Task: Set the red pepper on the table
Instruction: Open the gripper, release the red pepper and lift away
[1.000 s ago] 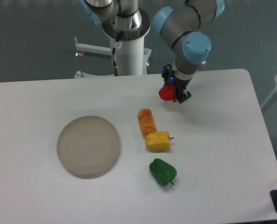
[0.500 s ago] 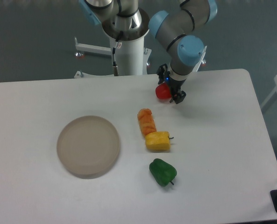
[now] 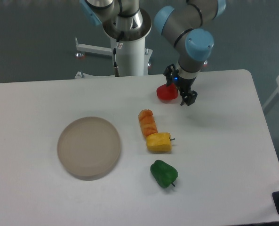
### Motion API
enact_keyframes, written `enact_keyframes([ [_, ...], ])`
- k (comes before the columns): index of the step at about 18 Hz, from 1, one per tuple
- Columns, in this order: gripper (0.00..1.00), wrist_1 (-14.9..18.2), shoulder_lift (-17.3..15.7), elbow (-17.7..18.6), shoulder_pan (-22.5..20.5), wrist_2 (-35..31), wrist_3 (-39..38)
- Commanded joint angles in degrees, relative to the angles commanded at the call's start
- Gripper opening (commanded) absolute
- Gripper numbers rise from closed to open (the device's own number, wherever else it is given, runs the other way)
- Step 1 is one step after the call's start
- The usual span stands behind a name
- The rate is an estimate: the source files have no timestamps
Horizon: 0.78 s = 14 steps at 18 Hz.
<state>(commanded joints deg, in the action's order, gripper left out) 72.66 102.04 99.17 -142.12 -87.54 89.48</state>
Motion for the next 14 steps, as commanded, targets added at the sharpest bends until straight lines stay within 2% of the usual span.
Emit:
enact_keyframes([
  [4, 1.00, 6.60, 3.16, -9.85, 0.79, 0.61, -0.89],
  [5, 1.00, 7.40, 4.13, -11.70, 0.88, 1.05, -0.89],
  [11, 1.00, 7.84, 8.52, -20.13, 3.42, 0.27, -0.18],
  [14, 1.00, 7.32, 9.49, -20.16, 5.18, -1.31, 0.08],
])
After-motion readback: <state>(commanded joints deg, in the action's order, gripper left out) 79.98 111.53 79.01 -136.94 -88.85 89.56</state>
